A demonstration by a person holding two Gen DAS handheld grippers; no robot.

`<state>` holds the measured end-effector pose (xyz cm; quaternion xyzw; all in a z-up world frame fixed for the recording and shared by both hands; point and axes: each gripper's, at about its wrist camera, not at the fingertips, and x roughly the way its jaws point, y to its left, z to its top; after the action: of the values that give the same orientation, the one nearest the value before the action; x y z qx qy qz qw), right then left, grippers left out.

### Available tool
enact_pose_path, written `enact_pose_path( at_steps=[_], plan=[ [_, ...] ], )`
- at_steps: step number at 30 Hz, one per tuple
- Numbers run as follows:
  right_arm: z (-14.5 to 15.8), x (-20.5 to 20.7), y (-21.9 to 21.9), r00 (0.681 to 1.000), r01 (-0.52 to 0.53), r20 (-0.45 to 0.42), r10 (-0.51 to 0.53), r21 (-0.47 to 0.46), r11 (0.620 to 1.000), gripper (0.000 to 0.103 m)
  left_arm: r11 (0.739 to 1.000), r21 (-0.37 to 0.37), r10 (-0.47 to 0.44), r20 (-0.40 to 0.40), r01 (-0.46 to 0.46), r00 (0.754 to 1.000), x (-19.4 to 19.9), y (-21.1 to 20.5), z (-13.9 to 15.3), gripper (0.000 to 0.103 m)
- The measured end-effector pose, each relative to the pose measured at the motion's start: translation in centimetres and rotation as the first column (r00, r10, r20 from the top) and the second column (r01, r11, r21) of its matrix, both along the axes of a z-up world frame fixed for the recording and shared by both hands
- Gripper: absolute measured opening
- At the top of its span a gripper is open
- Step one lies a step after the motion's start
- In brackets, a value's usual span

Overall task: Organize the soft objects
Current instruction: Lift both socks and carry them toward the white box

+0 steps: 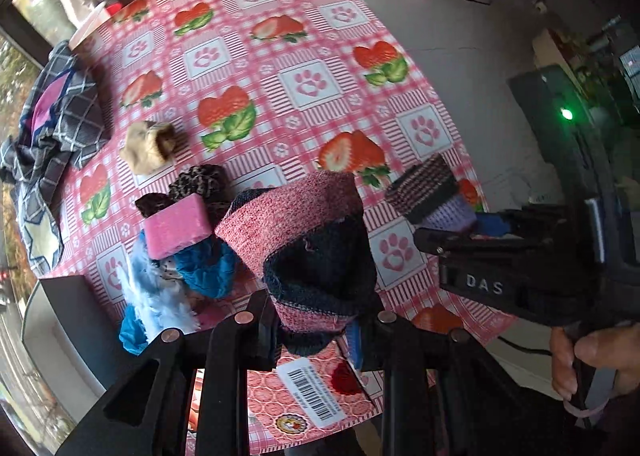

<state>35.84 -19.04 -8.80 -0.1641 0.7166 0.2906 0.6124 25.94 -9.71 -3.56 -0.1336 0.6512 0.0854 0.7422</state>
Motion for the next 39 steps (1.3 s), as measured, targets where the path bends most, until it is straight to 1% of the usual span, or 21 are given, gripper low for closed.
enact_pose_path(
  at_steps=[5,9,16,17,18,19,21,23,26,29,30,31,32,33,34,36,37,39],
  plan=[
    [-0.3,0.6,-1.9,0.999,0.04,-0.001,-0.04,-0.011,0.999,0.046,0.994,0.016,-0.108,0.02,0.108,0.994,0.5,-3.2,0.6,0.027],
    [-0.2,0.6,-3.2,0.998,0.065,0.011,-0.065,-0.022,0.998,0.046,0.984,0.015,-0.178,0.06,0.177,0.982,0.3,-5.2,1.3,0.027],
    [0.2,-0.7,-5.7,0.992,0.12,0.048,-0.117,-0.054,0.991,0.046,0.96,0.015,-0.278,0.125,0.278,0.952,-2.5,-7.9,2.0,0.027],
    [0.3,-1.2,-6.1,0.99,0.135,0.048,-0.133,-0.045,0.99,0.046,0.959,0.013,-0.283,0.131,0.284,0.95,-3.2,-8.1,2.1,0.027],
    [0.5,-1.6,-6.4,0.988,0.147,0.052,-0.145,-0.041,0.988,0.04,0.958,0.01,-0.286,0.138,0.288,0.948,-3.8,-8.2,2.1,0.027],
    [0.6,-2.1,-6.7,0.986,0.156,0.056,-0.154,-0.037,0.987,0.038,0.957,0.007,-0.287,0.145,0.289,0.947,-4.5,-8.3,2.1,0.027],
    [0.9,-3.2,-6.9,0.985,0.163,0.066,-0.161,-0.031,0.986,0.037,0.96,0.0,-0.277,0.154,0.28,0.948,-6.1,-8.2,2.3,0.027],
    [0.8,-4.2,-6.9,0.984,0.163,0.077,-0.16,-0.031,0.986,0.03,0.965,0.005,-0.26,0.171,0.263,0.95,-7.7,-7.9,2.7,0.027],
    [0.5,-4.8,-7.3,0.979,0.191,0.068,-0.19,-0.016,0.981,0.03,0.972,0.019,-0.232,0.193,0.233,0.953,-10.0,-7.0,3.5,0.027],
    [-0.1,-4.7,-8.4,0.967,0.248,0.057,-0.248,0.007,0.969,0.031,0.977,0.032,-0.215,0.184,0.213,0.959,-11.7,-6.1,3.7,0.027],
    [-0.6,-4.6,-8.5,0.966,0.254,0.051,-0.254,0.0,0.967,0.031,0.978,0.038,-0.21,0.178,0.207,0.961,-12.1,-5.8,3.7,0.027],
    [-1.2,-4.5,-8.7,0.966,0.255,0.047,-0.254,-0.015,0.967,0.034,0.979,0.044,-0.205,0.176,0.201,0.963,-12.5,-5.6,3.8,0.027],
    [-1.9,-4.4,-8.8,0.967,0.254,0.049,-0.252,-0.038,0.967,0.045,0.979,0.05,-0.202,0.177,0.196,0.963,-12.9,-5.4,4.0,0.027],
    [-2.4,-4.2,-9.0,0.964,0.261,0.068,-0.257,-0.059,0.964,0.064,0.98,0.057,-0.197,0.179,0.19,0.964,-13.3,-5.2,4.2,0.027],
    [-2.6,-4.1,-9.3,0.96,0.272,0.089,-0.266,-0.069,0.96,0.07,0.981,0.063,-0.193,0.18,0.184,0.965,-13.6,-5.0,4.3,0.027],
    [-2.7,-3.5,-10.0,0.945,0.306,0.145,-0.295,-0.065,0.95,0.071,0.983,0.066,-0.183,0.18,0.173,0.967,-14.1,-4.5,4.4,0.027],
    [-2.7,-3.2,-10.2,0.939,0.317,0.158,-0.304,-0.062,0.946,0.071,0.984,0.07,-0.176,0.176,0.166,0.968,-14.2,-4.3,4.4,0.027],
    [-3.9,-2.3,-10.4,0.938,0.33,0.14,-0.318,-0.078,0.941,0.071,0.985,0.069,-0.165,0.164,0.155,0.973,-14.3,-4.0,4.2,0.027]
  ],
)
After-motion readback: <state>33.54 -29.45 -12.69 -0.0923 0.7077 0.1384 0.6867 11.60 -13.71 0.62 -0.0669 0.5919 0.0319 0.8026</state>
